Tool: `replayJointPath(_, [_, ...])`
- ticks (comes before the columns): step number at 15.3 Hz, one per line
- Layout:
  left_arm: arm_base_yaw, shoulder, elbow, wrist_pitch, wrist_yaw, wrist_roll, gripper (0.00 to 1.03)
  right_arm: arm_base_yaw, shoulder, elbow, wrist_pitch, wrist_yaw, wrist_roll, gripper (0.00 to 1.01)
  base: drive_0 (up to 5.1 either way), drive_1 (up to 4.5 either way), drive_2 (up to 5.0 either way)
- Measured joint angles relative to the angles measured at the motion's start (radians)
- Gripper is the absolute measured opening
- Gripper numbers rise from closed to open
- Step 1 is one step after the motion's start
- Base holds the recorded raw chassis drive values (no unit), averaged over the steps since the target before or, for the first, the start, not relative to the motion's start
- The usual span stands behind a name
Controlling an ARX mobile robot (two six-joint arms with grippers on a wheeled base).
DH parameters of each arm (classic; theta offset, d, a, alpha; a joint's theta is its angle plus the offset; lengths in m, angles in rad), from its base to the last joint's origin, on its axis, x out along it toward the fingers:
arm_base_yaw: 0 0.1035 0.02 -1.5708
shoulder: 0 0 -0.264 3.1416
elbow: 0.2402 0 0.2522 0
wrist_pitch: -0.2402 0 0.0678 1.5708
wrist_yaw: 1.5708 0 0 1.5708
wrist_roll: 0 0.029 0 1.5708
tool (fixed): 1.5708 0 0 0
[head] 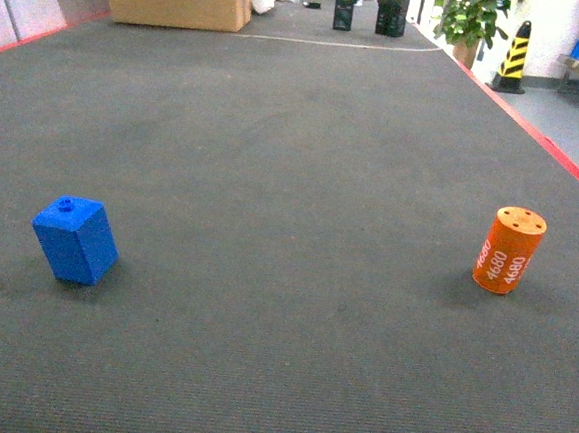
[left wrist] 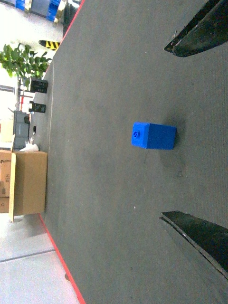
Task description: Sort blue parts and orange caps into right shelf containers
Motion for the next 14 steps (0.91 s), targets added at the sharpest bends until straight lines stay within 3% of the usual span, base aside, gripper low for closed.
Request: replayJointPath(14, [0.000,0.000,0.000,0.000,0.000,0.000,0.98,0.000,0.000,0.000,0.000,0.000,0.000,0.98,0.0,0.00,0.0])
